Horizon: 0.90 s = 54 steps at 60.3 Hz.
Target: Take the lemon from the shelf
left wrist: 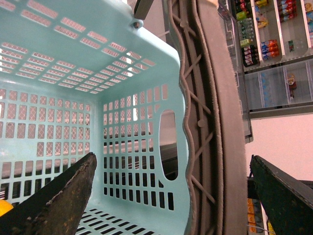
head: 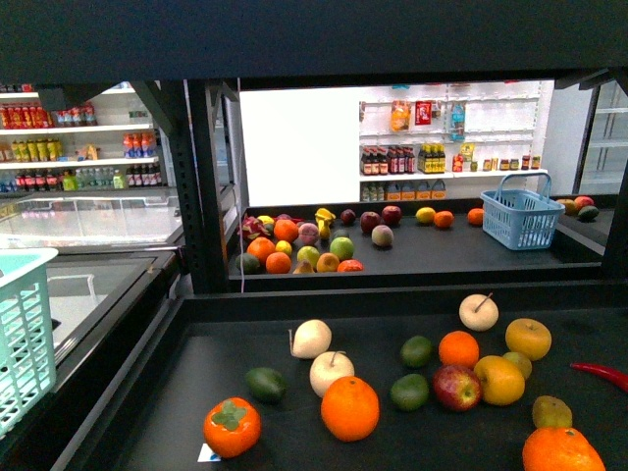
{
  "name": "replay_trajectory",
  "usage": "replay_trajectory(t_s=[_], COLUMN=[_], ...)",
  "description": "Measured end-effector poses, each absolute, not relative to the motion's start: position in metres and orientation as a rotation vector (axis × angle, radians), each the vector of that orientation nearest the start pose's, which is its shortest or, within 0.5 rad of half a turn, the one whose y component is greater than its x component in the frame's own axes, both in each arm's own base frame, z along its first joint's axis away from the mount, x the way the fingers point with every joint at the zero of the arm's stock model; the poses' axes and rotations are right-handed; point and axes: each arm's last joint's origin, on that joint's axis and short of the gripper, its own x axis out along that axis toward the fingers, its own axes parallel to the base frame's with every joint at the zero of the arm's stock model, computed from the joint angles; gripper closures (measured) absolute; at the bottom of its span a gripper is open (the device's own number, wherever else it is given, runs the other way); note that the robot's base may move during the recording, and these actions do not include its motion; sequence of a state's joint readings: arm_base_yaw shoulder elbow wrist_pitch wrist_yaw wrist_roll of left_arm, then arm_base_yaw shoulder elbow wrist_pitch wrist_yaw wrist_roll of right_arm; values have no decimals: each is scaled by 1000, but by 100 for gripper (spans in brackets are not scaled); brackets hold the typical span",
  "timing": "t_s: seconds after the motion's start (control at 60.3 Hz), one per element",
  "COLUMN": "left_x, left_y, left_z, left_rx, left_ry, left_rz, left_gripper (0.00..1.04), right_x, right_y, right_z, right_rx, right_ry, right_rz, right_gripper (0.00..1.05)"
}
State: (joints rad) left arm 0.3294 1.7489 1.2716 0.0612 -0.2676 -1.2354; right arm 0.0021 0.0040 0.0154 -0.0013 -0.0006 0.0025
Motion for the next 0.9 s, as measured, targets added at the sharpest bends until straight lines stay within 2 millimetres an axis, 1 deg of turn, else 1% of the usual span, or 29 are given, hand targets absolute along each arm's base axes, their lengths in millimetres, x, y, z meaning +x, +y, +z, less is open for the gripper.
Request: replay_trajectory(t_s=[0.166, 0.381, 0.464, 0.514, 0.597, 0.68, 0.696, 0.729, 0.746, 0.762, 0.812, 0.845, 0.862, 0.895], left_x=[360, 336, 324, 314, 283, 257, 252, 241, 239, 232, 210, 195, 191, 178], left_y=[134, 127, 118, 109, 83, 67, 66, 60, 59, 54, 35, 21, 18, 7], left_z=[279, 281, 286, 293, 306, 311, 311, 307, 306, 304, 296, 287, 284, 273], left_rx=[-1135, -1007, -929, -879, -746, -679, -657, -605, -565, -527, -327, -223, -213, -142], left_ry=[16, 100, 117, 133, 164, 167, 168, 132, 123, 94, 23, 0, -1, 1], left_rz=[805, 908, 917, 893, 825, 769, 707, 489, 438, 344, 120, 55, 49, 16], left_gripper=[8, 8, 8, 8, 8, 8, 11, 18, 19, 23, 33, 41, 42, 50], right_x=[97, 97, 97, 97, 97, 97, 97, 97, 97, 97, 97, 97, 97, 97], right_y=[0, 0, 0, 0, 0, 0, 0, 0, 0, 0, 0, 0, 0, 0], right_z=[168, 168, 168, 168, 168, 168, 168, 168, 168, 168, 168, 168, 168, 168], right_rx=[2, 2, 2, 2, 2, 2, 2, 2, 2, 2, 2, 2, 2, 2], right_ry=[-10, -10, -10, -10, -10, -10, -10, -10, -10, -10, -10, -10, -10, -10], right_rz=[3, 3, 3, 3, 3, 3, 3, 2, 3, 2, 3, 5, 6, 5], right_gripper=[7, 7, 7, 7, 7, 7, 7, 7, 7, 7, 7, 7, 7, 7])
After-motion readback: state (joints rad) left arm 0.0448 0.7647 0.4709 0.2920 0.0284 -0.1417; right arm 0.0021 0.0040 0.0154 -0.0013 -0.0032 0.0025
